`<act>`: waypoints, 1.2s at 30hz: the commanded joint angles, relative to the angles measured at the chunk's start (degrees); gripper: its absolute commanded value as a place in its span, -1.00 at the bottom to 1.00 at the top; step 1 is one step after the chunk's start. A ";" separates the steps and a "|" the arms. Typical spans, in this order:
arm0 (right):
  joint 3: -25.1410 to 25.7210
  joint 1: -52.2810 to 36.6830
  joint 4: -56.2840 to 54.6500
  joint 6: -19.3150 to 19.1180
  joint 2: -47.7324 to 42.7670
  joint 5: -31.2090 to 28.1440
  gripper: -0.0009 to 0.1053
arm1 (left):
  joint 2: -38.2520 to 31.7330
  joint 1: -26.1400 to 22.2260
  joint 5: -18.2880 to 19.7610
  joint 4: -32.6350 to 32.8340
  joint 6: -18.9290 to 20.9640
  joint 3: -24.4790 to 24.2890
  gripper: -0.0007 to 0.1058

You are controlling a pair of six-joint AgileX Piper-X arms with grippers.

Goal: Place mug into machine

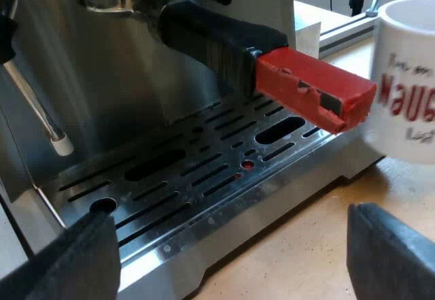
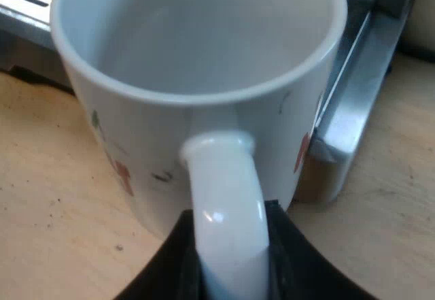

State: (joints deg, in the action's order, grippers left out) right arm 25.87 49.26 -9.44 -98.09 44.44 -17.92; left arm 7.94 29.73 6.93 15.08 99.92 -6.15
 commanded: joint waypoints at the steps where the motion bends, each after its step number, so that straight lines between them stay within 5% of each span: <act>1: 1.48 1.73 9.44 0.39 4.12 -2.96 -0.98 | 0.13 0.09 -0.83 0.28 0.10 -0.10 0.35; 16: 12.34 1.86 17.54 0.61 27.00 -2.85 -0.98 | 0.13 0.09 -1.16 0.80 0.10 -0.10 0.35; 36: 21.49 1.62 24.22 0.59 42.14 -2.85 -0.91 | 0.13 0.09 -1.16 0.80 0.10 -0.10 0.35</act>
State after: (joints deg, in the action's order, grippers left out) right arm 46.66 51.05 13.09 -97.69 86.83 -20.46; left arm 7.94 29.73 6.68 16.23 99.92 -6.15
